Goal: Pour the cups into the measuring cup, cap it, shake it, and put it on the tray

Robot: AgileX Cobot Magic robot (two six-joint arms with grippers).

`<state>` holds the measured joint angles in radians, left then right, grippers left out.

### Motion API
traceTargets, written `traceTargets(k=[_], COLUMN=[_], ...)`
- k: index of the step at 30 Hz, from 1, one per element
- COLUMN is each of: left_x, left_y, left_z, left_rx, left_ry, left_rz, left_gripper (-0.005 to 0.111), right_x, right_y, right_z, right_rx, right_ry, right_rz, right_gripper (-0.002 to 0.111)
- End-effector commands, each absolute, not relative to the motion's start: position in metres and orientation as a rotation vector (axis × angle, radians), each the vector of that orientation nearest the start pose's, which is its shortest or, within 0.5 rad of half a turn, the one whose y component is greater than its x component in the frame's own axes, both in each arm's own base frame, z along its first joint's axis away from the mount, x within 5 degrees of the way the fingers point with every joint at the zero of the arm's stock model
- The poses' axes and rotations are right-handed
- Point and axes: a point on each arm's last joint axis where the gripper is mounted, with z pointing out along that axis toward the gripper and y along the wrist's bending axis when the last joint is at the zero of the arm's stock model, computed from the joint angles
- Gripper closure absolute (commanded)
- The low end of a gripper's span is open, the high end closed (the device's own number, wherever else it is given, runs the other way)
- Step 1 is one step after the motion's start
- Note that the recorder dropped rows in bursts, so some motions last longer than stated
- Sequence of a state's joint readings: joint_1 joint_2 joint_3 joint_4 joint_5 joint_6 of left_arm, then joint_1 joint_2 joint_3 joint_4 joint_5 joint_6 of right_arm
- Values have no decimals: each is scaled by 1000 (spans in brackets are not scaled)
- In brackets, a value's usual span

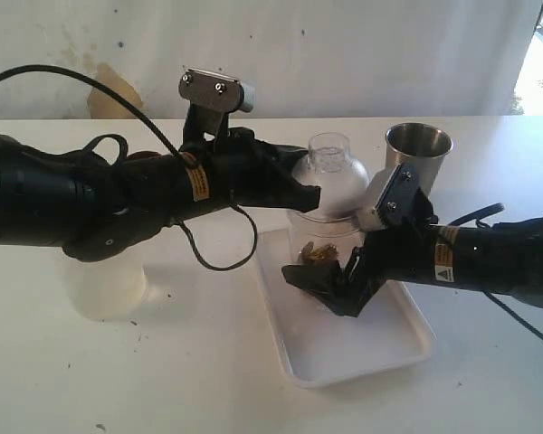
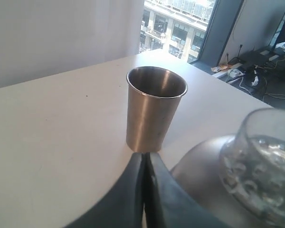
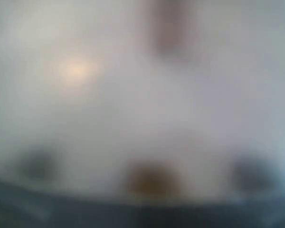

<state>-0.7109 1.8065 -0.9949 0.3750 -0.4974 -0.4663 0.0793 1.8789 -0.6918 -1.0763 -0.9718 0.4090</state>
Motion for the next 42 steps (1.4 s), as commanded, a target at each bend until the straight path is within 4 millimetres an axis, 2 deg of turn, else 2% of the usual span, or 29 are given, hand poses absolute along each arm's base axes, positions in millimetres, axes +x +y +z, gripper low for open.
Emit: traceTargets(k=[1,6,10,16,28,31,37,42], left_x=[289,296,302,299,296,291,288,288], left_y=[-264,-257,-247,-244,-246,-252,-255,-255], left_z=[214,216,224,237,233,233,232,232], left_rx=[649,701,648,662,711,787,803,804], left_ry=[1792,1746,1742,1700,1725,1699,1695,1697], left_rz=[-688,-595,-582,-565,-561,-556,-560,-559], left_gripper=[107,107,107,107,107,107,107,107], right_x=[307,307,307,307,309,309,309,299], right_y=[91,93,93,93,93,93,84,74], right_z=[134,128,128,128,134,134,134,137], right_rx=[-887,-882,-889,-890,-845,-858,-851,-809], right_ry=[1707,1699,1692,1692,1640,1631,1641,1665], right_rz=[641,676,671,666,687,664,676,658], right_gripper=[3,3,3,3,3,3,3,3])
